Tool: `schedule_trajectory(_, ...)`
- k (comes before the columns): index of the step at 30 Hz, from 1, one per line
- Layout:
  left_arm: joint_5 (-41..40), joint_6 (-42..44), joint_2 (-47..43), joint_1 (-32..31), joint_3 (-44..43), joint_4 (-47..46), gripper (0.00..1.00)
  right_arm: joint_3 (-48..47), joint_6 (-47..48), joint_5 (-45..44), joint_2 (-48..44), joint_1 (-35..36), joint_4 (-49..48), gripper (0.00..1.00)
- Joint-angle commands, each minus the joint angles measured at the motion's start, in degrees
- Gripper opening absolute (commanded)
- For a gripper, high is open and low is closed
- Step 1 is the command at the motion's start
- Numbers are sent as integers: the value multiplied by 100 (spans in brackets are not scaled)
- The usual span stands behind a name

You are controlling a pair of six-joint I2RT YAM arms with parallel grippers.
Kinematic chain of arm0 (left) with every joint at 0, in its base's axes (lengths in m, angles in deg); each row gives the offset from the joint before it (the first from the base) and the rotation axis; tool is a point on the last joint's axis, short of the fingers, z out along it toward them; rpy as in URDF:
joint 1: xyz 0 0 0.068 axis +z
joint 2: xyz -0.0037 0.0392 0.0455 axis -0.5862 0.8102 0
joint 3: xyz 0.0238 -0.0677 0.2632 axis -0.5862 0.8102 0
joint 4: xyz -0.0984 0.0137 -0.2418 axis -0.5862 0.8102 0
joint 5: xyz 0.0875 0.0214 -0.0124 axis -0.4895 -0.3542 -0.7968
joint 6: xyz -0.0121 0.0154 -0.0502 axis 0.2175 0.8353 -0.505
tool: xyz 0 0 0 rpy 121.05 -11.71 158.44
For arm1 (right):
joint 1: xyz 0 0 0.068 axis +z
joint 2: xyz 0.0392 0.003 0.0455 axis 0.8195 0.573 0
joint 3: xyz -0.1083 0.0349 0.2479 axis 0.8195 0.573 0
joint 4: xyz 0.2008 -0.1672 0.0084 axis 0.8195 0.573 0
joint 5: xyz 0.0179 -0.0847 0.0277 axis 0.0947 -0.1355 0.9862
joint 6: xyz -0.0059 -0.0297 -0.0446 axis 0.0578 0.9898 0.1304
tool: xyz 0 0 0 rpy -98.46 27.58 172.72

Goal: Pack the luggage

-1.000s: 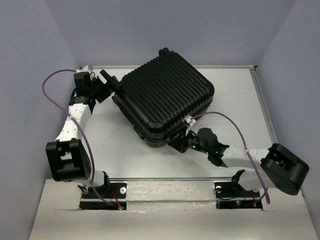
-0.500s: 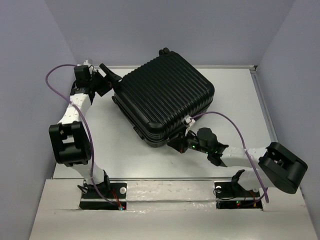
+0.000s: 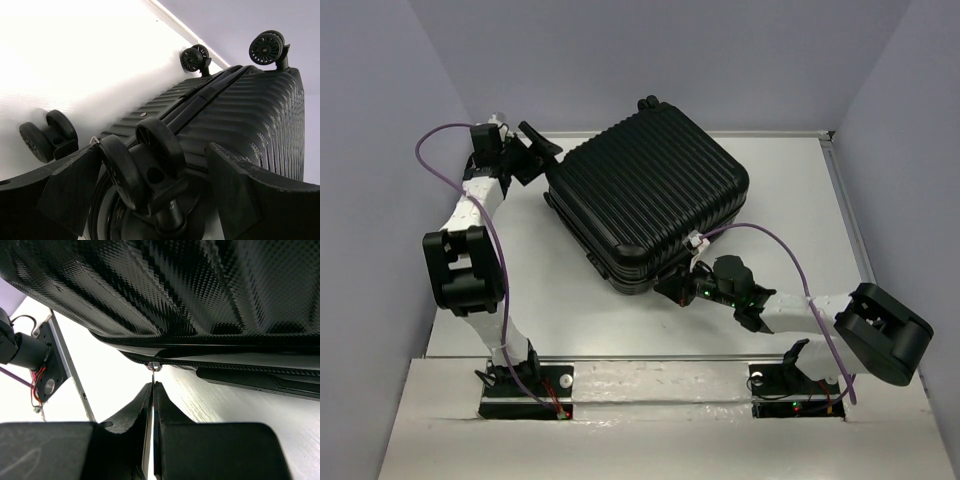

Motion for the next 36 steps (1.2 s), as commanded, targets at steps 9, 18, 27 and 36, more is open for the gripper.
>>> schedule_trajectory(9, 379, -300, 204, 16, -564, -199, 84, -67, 84, 256, 131, 14, 41, 7)
schedule_trajectory(18, 458, -353, 169, 7, -388, -357, 57, -102, 93, 264, 149, 14, 58, 7)
schedule_trajectory(27, 423, -537, -242, 24, 260, -944, 6, -322, -21, -227, -105, 14, 331, 7)
schedule_trajectory(36, 19, -1082, -1956, 103, 2967, -2255, 6, -1858, -223, 852, 430, -1505, 85, 7)
